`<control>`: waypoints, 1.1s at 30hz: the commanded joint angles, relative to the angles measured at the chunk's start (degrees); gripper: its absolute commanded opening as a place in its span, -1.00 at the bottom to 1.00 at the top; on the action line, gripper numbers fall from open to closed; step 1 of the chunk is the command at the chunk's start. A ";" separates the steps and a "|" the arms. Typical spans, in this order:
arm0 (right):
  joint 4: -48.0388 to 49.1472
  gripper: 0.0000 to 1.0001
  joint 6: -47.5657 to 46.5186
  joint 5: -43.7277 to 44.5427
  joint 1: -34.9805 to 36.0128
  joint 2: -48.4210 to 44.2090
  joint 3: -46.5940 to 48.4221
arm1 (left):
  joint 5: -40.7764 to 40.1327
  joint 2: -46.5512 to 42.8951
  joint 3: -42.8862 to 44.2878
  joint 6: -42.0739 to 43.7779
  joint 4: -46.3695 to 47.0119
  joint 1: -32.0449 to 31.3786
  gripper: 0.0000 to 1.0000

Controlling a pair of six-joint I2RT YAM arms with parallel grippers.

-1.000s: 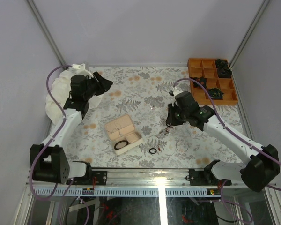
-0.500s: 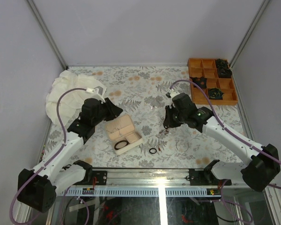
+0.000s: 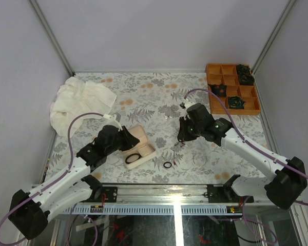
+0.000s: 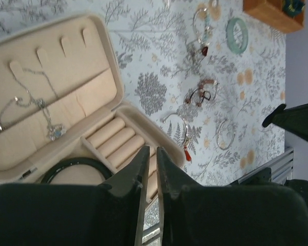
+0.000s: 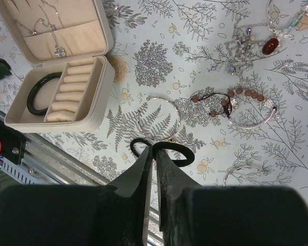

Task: Organize the mixed jewelry
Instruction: Place the jewelry in the jewelry box.

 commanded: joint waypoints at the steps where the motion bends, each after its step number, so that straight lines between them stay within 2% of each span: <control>1: 2.09 -0.76 0.30 -0.63 0.94 0.52 0.50 | -3.22 -0.87 -2.34 -3.96 -0.54 -3.45 -0.85; 10: 2.29 -0.76 -0.17 -0.85 1.48 1.97 1.65 | -6.86 -1.81 -6.03 -8.44 -0.93 -10.70 -0.97; 25: 4.36 -0.76 0.07 -2.08 3.06 4.60 2.61 | -11.91 -2.10 -11.14 -15.36 -0.74 -18.71 -0.99; 33: 9.01 -0.75 1.70 -6.46 4.71 6.78 2.14 | -14.02 -2.27 -13.36 -17.67 -0.45 -21.65 -0.99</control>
